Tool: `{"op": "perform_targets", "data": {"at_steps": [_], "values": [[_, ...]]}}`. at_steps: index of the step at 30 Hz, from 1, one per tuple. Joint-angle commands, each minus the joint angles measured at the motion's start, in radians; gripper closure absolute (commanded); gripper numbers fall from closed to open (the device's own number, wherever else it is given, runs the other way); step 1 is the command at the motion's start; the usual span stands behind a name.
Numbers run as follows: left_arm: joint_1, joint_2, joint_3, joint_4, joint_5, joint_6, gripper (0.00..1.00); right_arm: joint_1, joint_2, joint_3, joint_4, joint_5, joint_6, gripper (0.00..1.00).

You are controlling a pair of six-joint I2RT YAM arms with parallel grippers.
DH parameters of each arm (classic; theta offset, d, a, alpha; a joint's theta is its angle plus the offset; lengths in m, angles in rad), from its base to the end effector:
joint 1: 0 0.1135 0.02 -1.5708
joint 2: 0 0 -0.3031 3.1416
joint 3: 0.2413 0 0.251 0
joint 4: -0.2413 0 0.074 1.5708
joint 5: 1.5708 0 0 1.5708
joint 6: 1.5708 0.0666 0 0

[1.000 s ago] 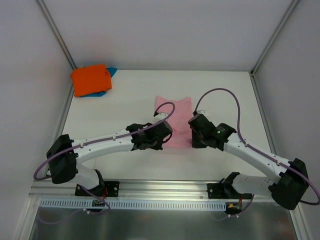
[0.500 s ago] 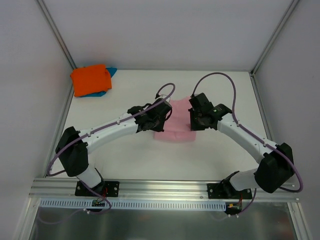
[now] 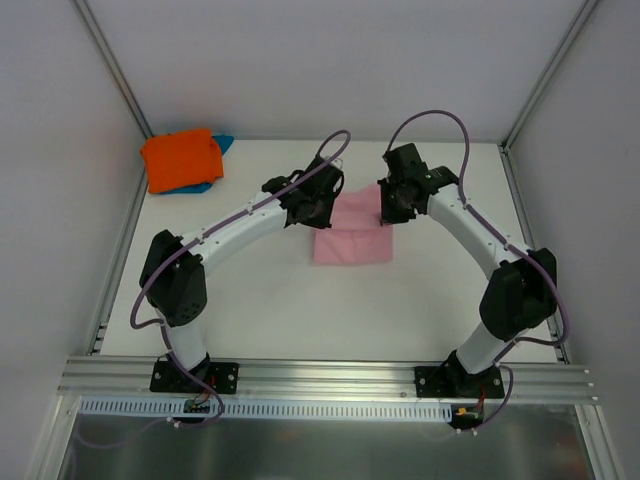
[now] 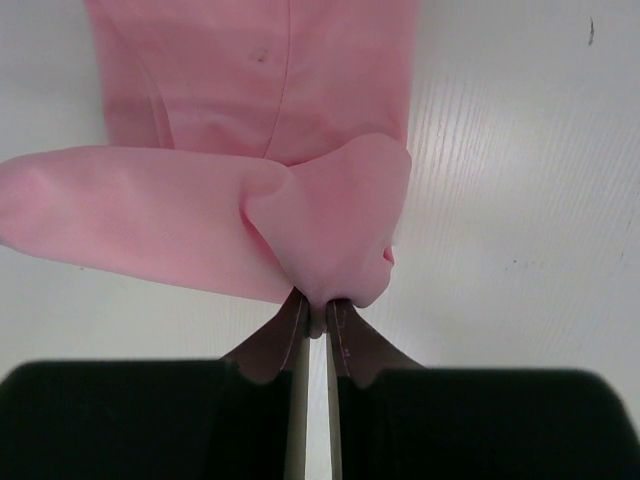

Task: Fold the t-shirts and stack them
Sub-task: Fold the long partially folded tshirt into a neat square

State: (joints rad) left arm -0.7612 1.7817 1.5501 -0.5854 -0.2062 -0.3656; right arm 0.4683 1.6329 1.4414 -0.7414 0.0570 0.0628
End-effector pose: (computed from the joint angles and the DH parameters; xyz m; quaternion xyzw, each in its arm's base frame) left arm 0.3205 -0.2865 0.3108 0.1446 0.9143 -0.1146 0.3606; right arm 0.3347 0.1650 0.3156 -0.1824 0.9315 0.0561 0.3096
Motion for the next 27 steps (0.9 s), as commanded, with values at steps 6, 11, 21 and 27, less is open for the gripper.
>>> {"op": "perform_targets", "data": {"at_steps": [6, 11, 21, 27], "values": [[0.109, 0.085, 0.146, -0.027, 0.082, 0.062, 1.00, -0.063, 0.154, 0.239, -0.053, -0.098, -0.054, 1.00], [0.169, 0.137, 0.220, -0.027, 0.114, 0.073, 1.00, -0.086, 0.257, 0.347, -0.067, -0.120, -0.055, 1.00], [0.227, 0.283, 0.468, -0.083, 0.162, 0.105, 1.00, -0.132, 0.429, 0.616, -0.127, -0.147, -0.084, 1.00], [0.234, 0.291, 0.478, -0.086, 0.182, 0.111, 1.00, -0.140, 0.432, 0.622, -0.121, -0.155, -0.086, 1.00]]}}
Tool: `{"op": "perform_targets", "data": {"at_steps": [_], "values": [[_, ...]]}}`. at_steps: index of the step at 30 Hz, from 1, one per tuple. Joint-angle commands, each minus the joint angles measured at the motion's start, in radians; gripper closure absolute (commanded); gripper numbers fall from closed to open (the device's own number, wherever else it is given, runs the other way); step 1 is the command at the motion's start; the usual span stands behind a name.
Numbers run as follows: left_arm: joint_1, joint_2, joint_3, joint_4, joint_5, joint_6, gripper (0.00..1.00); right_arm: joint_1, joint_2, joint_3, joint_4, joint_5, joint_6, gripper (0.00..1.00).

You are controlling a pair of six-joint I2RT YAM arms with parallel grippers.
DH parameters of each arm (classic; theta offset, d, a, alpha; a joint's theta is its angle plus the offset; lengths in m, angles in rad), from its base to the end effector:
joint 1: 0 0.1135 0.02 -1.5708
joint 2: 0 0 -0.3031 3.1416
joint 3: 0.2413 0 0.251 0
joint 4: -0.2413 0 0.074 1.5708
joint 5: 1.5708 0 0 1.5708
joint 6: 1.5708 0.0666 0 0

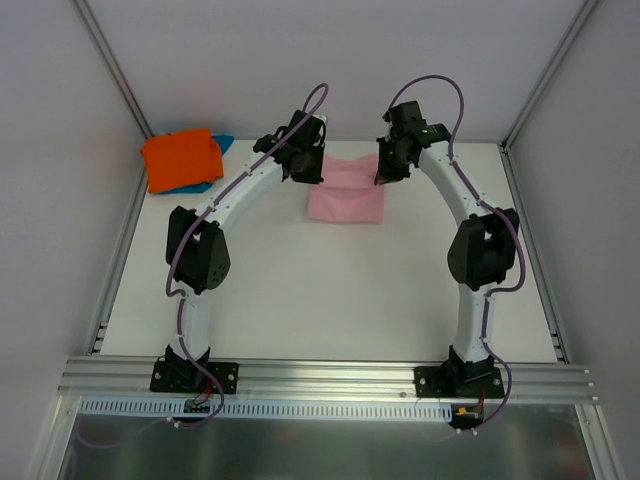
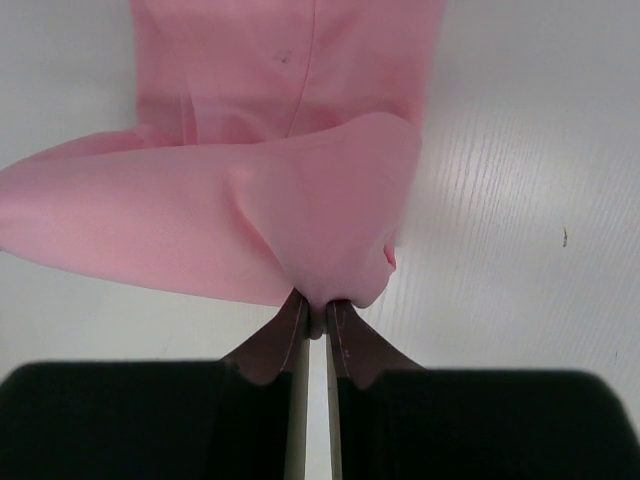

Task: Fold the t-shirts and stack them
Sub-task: Fold the long partially folded tshirt into a neat square

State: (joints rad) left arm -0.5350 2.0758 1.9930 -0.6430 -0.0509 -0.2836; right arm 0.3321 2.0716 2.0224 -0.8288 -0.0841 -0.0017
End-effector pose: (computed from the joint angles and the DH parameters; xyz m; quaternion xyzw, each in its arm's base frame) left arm 0.4487 -0.2620 0.3251 0.1040 0.9059 -0.1418 0.3853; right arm 0.4723 0.1688 0.3193 -0.1702 0.9243 0.0948 0.3281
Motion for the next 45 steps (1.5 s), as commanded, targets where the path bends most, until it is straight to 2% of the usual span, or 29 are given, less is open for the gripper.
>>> {"op": "perform_targets", "data": {"at_steps": [1, 8, 12, 19, 24, 27, 30, 31, 35, 36, 37, 38, 39, 40, 41, 45], "values": [[0.007, -0.005, 0.032, -0.029, 0.026, 0.029, 1.00, -0.002, -0.011, 0.036, -0.033, -0.014, -0.020, 1.00], [0.007, -0.057, -0.063, 0.000, 0.049, 0.001, 1.00, -0.002, -0.073, -0.080, 0.011, -0.040, -0.001, 1.00], [0.004, -0.111, -0.144, 0.025, 0.088, -0.017, 1.00, 0.005, -0.157, -0.220, 0.062, -0.048, 0.031, 1.00], [-0.031, -0.233, -0.324, 0.068, 0.074, -0.037, 1.00, 0.045, -0.313, -0.460, 0.138, -0.037, 0.072, 1.00], [-0.042, -0.264, -0.361, 0.074, 0.059, -0.039, 1.00, 0.056, -0.329, -0.482, 0.143, -0.026, 0.074, 1.00], [-0.040, -0.249, -0.320, 0.068, 0.046, -0.022, 1.00, 0.055, -0.306, -0.410, 0.111, -0.008, 0.049, 1.00], [-0.037, -0.180, -0.214, 0.034, 0.016, 0.009, 1.00, 0.041, -0.237, -0.282, 0.080, 0.001, 0.022, 1.00], [-0.036, -0.127, -0.138, 0.023, 0.011, 0.026, 1.00, 0.035, -0.187, -0.242, 0.074, -0.002, 0.010, 1.00], [-0.007, 0.021, 0.056, 0.012, -0.010, 0.060, 1.00, -0.010, -0.013, 0.014, 0.036, -0.022, -0.024, 1.00], [0.003, 0.045, 0.081, 0.029, -0.020, 0.064, 1.00, -0.033, 0.026, 0.136, 0.027, -0.032, -0.026, 1.00], [0.021, 0.091, 0.113, 0.087, -0.030, 0.070, 0.94, -0.042, 0.069, 0.200, 0.020, -0.046, -0.026, 1.00], [0.032, 0.116, 0.127, 0.120, -0.030, 0.070, 0.80, -0.054, 0.155, 0.263, 0.031, -0.057, -0.021, 1.00], [0.044, 0.141, 0.141, 0.152, -0.027, 0.070, 0.32, -0.077, 0.198, 0.368, 0.045, -0.087, -0.015, 0.90], [0.064, 0.185, 0.165, 0.207, -0.032, 0.067, 0.02, -0.088, 0.234, 0.398, 0.071, -0.103, -0.009, 0.72], [0.072, 0.208, 0.182, 0.221, -0.049, 0.061, 0.01, -0.102, 0.276, 0.407, 0.154, -0.112, -0.003, 0.02], [0.092, 0.213, 0.146, 0.290, -0.127, 0.041, 0.01, -0.120, 0.285, 0.316, 0.304, -0.151, -0.001, 0.00]]}}
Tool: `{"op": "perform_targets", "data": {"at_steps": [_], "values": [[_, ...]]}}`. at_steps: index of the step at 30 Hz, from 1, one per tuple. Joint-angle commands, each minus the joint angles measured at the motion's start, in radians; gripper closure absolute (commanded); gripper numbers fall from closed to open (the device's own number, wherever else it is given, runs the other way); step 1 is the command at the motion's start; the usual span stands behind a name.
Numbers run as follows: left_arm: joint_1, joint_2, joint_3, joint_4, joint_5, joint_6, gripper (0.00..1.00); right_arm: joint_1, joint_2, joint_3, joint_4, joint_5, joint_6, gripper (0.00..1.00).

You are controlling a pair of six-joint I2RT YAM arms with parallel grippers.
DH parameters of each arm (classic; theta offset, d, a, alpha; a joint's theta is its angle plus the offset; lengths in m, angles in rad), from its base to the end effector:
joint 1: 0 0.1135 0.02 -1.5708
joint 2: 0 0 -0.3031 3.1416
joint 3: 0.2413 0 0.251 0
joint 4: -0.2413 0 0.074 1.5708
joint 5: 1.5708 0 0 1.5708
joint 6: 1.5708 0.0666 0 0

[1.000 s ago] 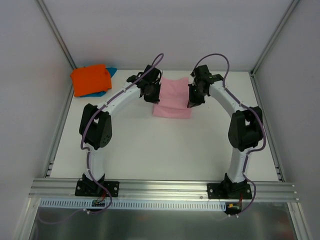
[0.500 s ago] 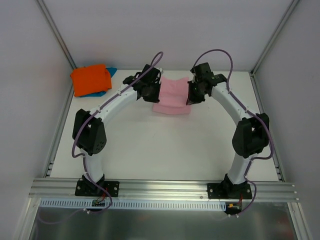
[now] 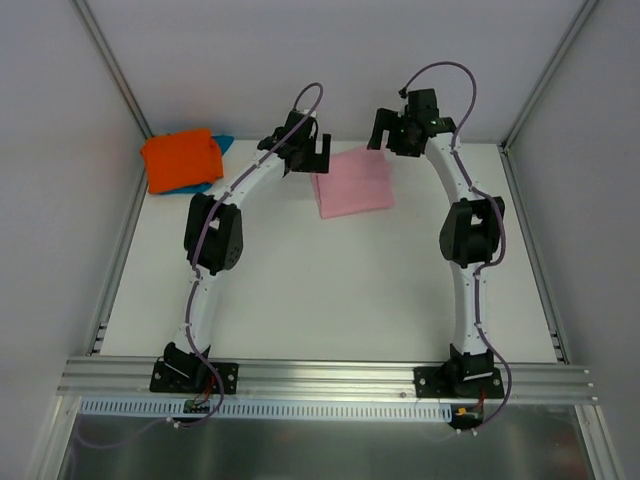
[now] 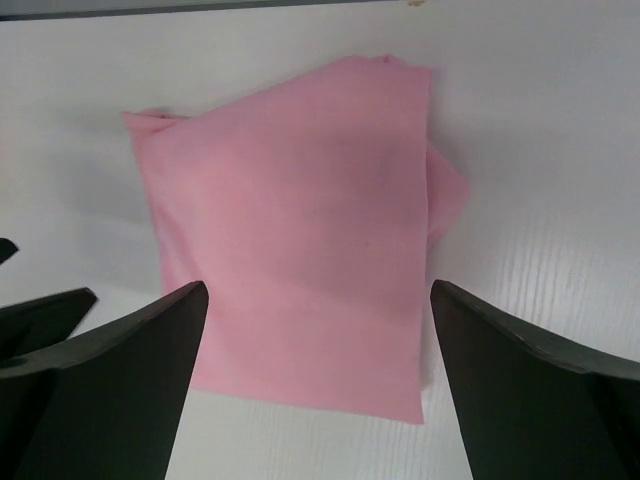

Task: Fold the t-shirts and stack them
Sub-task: Fold the long partially folded tshirt into a neat square

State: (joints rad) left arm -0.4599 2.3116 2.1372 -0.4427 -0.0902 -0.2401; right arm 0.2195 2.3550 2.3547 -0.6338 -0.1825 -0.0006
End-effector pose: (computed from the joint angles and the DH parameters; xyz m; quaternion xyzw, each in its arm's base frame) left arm 0.5309 -0.2563 0.2727 0.0768 0.8845 -0.1196 0.4445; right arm 0.5734 0.1403 0.3053 -0.1385 0.8787 0.1299 0.4380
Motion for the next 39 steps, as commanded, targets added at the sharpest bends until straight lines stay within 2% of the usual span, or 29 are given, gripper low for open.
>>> {"op": "perform_targets", "data": {"at_steps": [1, 3, 6, 9, 11, 15, 20, 24, 29, 32, 33, 34, 35, 39], "values": [[0.017, -0.067, -0.072, 0.111, -0.103, 0.001, 0.01, -0.006, -0.005, -0.062, 0.118, -0.057, -0.002, 0.01], [0.017, -0.165, -0.232, 0.201, -0.126, -0.001, 0.01, -0.006, -0.052, -0.133, 0.150, -0.071, -0.007, 0.01], [0.013, -0.239, -0.334, 0.246, -0.115, -0.013, 0.01, -0.005, -0.135, -0.299, 0.195, -0.087, -0.009, 0.01], [0.012, -0.274, -0.371, 0.199, -0.097, -0.043, 0.01, 0.004, -0.189, -0.434, 0.220, -0.098, -0.012, 0.00], [0.010, -0.294, -0.408, 0.225, -0.053, -0.057, 0.01, 0.015, -0.229, -0.515, 0.233, -0.097, -0.015, 0.01], [0.001, -0.301, -0.433, 0.216, 0.010, -0.094, 0.01, 0.032, -0.257, -0.572, 0.253, -0.104, -0.013, 0.01], [-0.008, -0.360, -0.509, 0.254, 0.124, -0.129, 0.01, 0.061, -0.333, -0.555, 0.183, -0.037, -0.059, 0.00], [-0.025, -0.490, -0.678, 0.320, 0.205, -0.172, 0.01, 0.064, -0.353, -0.483, 0.123, -0.009, -0.072, 0.00], [-0.074, -0.647, -0.885, 0.413, 0.286, -0.215, 0.01, 0.081, -0.294, -0.384, 0.083, -0.031, -0.067, 0.01], [-0.112, -0.741, -0.994, 0.438, 0.306, -0.238, 0.01, 0.089, -0.205, -0.275, 0.072, -0.064, -0.056, 0.01], [-0.144, -0.774, -1.023, 0.432, 0.294, -0.243, 0.01, 0.090, -0.133, -0.194, 0.053, -0.087, -0.043, 0.01], [-0.160, -0.790, -1.034, 0.427, 0.287, -0.242, 0.01, 0.090, -0.094, -0.193, 0.039, -0.100, -0.036, 0.01], [-0.175, -0.805, -1.045, 0.423, 0.280, -0.240, 0.01, 0.090, -0.056, -0.102, 0.025, -0.106, -0.032, 0.01], [-0.227, -0.905, -1.100, 0.383, 0.257, -0.240, 0.01, 0.086, 0.088, 0.041, 0.000, -0.170, 0.022, 0.00]]}}
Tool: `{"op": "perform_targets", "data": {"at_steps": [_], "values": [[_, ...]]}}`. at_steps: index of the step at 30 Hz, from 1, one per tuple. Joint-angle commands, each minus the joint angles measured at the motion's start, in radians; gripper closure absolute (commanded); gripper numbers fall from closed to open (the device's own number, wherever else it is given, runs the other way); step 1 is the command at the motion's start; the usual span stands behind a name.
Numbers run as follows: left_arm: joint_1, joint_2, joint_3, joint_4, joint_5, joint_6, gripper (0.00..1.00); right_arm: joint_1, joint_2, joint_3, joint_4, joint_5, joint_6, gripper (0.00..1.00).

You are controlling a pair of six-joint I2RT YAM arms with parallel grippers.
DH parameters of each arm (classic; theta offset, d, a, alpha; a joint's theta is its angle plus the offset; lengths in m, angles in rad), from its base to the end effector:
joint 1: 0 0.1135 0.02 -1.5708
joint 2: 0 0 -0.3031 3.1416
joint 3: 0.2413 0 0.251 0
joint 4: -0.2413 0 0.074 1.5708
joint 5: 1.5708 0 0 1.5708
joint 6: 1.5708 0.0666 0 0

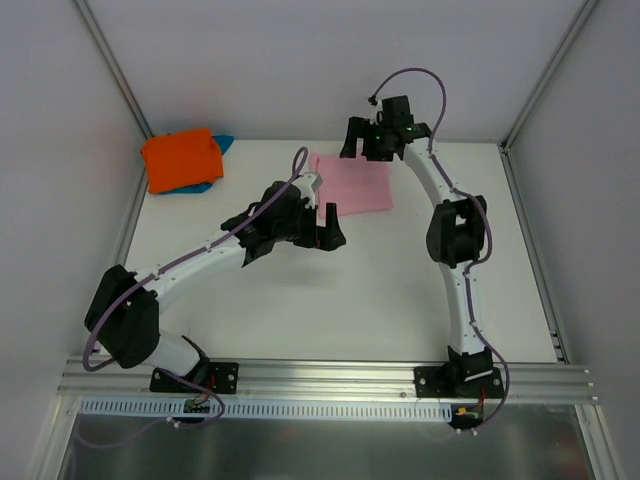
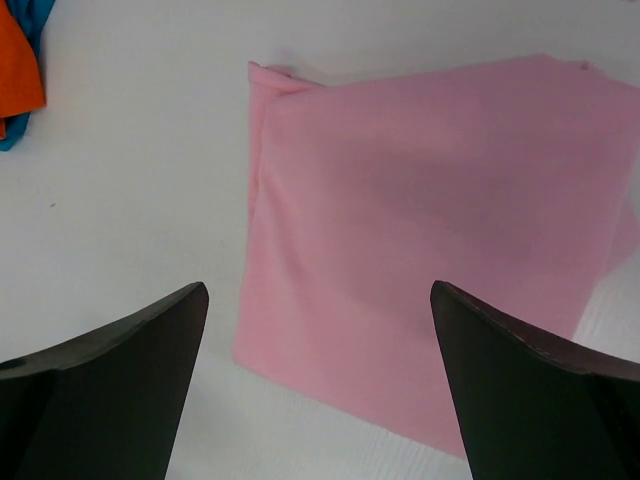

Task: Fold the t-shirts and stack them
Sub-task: Fold the long partially folded tshirt into a neat square, then smooth out wrinkles on the folded tshirt

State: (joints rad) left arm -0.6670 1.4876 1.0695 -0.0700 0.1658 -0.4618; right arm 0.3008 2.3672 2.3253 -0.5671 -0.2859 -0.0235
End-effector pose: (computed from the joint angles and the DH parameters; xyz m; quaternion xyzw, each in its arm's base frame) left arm 0.2802 -0.2346 0.3059 0.1299 0.8452 -0.3346 0.3959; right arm 0.5635 0.1945 0.2963 -0.2067 0.8554 0.1884 0.4360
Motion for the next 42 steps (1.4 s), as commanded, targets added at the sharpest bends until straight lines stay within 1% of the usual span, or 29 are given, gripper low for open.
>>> {"op": "perform_targets", "data": {"at_steps": [1, 4, 8, 10, 12, 15, 17, 18, 19, 20, 21, 23, 24, 25, 27, 28, 31, 32, 36, 39, 42], "values": [[-0.025, -0.098, -0.043, 0.009, -0.003, -0.020, 0.01, -0.003, 0.105, 0.075, -0.048, -0.079, 0.068, 0.01], [-0.029, -0.162, -0.074, -0.022, -0.011, -0.021, 0.01, -0.015, 0.122, 0.033, -0.004, -0.137, 0.138, 0.01], [-0.029, -0.233, -0.097, -0.045, -0.034, -0.017, 0.01, -0.015, 0.084, -0.095, 0.050, -0.159, 0.171, 0.01], [-0.029, -0.242, -0.094, -0.060, -0.032, -0.015, 0.01, -0.017, 0.083, -0.126, 0.044, -0.159, 0.180, 0.01], [-0.031, -0.251, -0.085, -0.077, -0.029, -0.015, 0.01, -0.019, 0.102, -0.121, 0.010, -0.179, 0.201, 0.01], [-0.029, -0.274, -0.082, -0.091, -0.035, -0.014, 0.01, -0.008, 0.096, -0.161, -0.005, -0.223, 0.226, 0.00], [-0.029, -0.292, -0.082, -0.100, -0.038, -0.014, 0.01, 0.004, 0.049, -0.251, 0.001, -0.220, 0.226, 0.01], [-0.029, -0.300, -0.082, -0.106, -0.040, -0.015, 0.01, 0.020, 0.026, -0.350, 0.012, -0.219, 0.229, 0.01], [-0.029, -0.314, -0.086, -0.109, -0.041, -0.014, 0.01, 0.029, -0.003, -0.410, 0.027, -0.207, 0.234, 0.00], [-0.029, -0.322, -0.088, -0.120, -0.046, -0.012, 0.01, 0.047, -0.066, -0.476, 0.079, -0.196, 0.240, 0.01], [-0.029, -0.331, -0.091, -0.126, -0.052, -0.014, 0.01, 0.057, -0.095, -0.594, 0.096, -0.193, 0.249, 0.00], [-0.029, -0.360, -0.103, -0.137, -0.055, -0.012, 0.01, 0.087, -0.150, -0.702, 0.143, -0.170, 0.264, 0.01], [-0.029, -0.371, -0.108, -0.140, -0.060, -0.012, 0.01, 0.099, -0.208, -0.759, 0.165, -0.165, 0.270, 0.01], [-0.029, -0.389, -0.112, -0.148, -0.063, -0.011, 0.01, 0.112, -0.236, -0.867, 0.185, -0.145, 0.289, 0.01], [-0.031, -0.412, -0.123, -0.165, -0.069, -0.011, 0.02, 0.148, -0.323, -0.969, 0.249, -0.127, 0.312, 0.00], [-0.029, -0.434, -0.132, -0.171, -0.074, -0.011, 0.01, 0.162, -0.350, -1.053, 0.265, -0.109, 0.335, 0.01], [-0.029, -0.486, -0.154, -0.194, -0.081, -0.014, 0.01, 0.227, -0.452, -1.161, 0.308, -0.059, 0.371, 0.01], [-0.029, -0.500, -0.160, -0.200, -0.084, -0.017, 0.01, 0.257, -0.477, -1.226, 0.326, -0.044, 0.384, 0.00], [-0.029, -0.573, -0.198, -0.231, -0.100, -0.026, 0.01, 0.322, -0.588, -1.361, 0.363, 0.014, 0.433, 0.00], [-0.029, -0.625, -0.224, -0.263, -0.115, -0.031, 0.01, 0.357, -0.664, -1.444, 0.363, 0.060, 0.457, 0.01], [-0.029, -0.677, -0.261, -0.290, -0.132, -0.032, 0.01, 0.380, -0.729, -1.486, 0.360, 0.091, 0.468, 0.01]]}}
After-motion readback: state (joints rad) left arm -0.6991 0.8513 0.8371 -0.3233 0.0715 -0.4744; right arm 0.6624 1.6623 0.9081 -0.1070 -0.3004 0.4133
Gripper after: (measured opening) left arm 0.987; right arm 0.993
